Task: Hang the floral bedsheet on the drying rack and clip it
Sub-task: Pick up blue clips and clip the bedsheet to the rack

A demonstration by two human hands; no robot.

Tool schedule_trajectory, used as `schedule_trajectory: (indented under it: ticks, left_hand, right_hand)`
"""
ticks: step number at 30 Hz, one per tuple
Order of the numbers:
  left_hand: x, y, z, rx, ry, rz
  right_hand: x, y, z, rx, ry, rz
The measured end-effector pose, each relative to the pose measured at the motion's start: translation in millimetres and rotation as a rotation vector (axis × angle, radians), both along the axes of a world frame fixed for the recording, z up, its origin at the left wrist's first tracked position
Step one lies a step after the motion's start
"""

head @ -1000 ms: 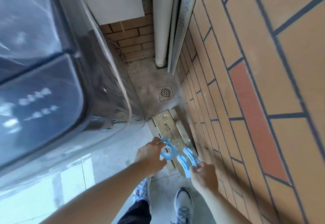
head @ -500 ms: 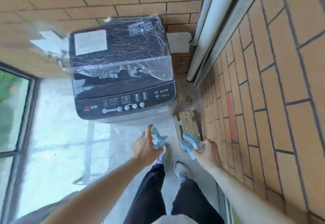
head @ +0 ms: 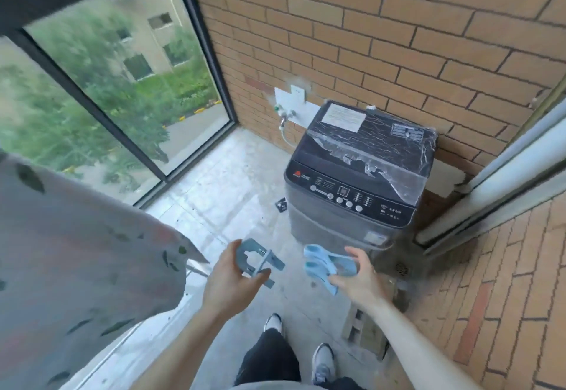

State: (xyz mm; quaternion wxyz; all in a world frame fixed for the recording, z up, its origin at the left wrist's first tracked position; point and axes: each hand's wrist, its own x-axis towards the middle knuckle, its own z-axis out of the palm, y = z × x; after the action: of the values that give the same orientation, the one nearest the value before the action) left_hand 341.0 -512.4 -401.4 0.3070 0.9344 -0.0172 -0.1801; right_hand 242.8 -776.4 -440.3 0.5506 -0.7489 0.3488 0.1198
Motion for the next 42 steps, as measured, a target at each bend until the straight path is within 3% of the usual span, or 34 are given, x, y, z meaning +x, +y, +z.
schedule_trajectory:
  ticks: [6, 8, 14, 21, 30, 37, 42]
  left_hand:
    - [-10, 75, 72, -0.116, -0.153, 0.241]
    - [-11, 144, 112, -0.221, -0.257, 0.382]
    - [-20, 240, 197, -0.274, -0.365, 0.468]
    - [-16, 343, 280, -0.134, -0.562, 0.475]
    - [18, 387, 374, 0.241, -0.936, 0.406]
    - [52, 399, 413, 0.302, -0.791, 0.460]
    - [67, 400, 417, 0.184, -0.735, 0.597]
  right_hand:
    - [65, 56, 85, 0.101, -0.218, 0.189]
    - [111, 121, 130, 0.140, -0.353, 0.327]
    - [163, 214, 209, 0.177, -0.565, 0.511]
    - [204, 307, 299, 0.182, -0.817, 0.670]
    - [257, 356, 391, 0.241, -1.068, 0.785]
    - [302, 370, 433, 0.253, -1.187, 0.902]
    - [326, 371, 448, 0.348, -1.215, 0.944]
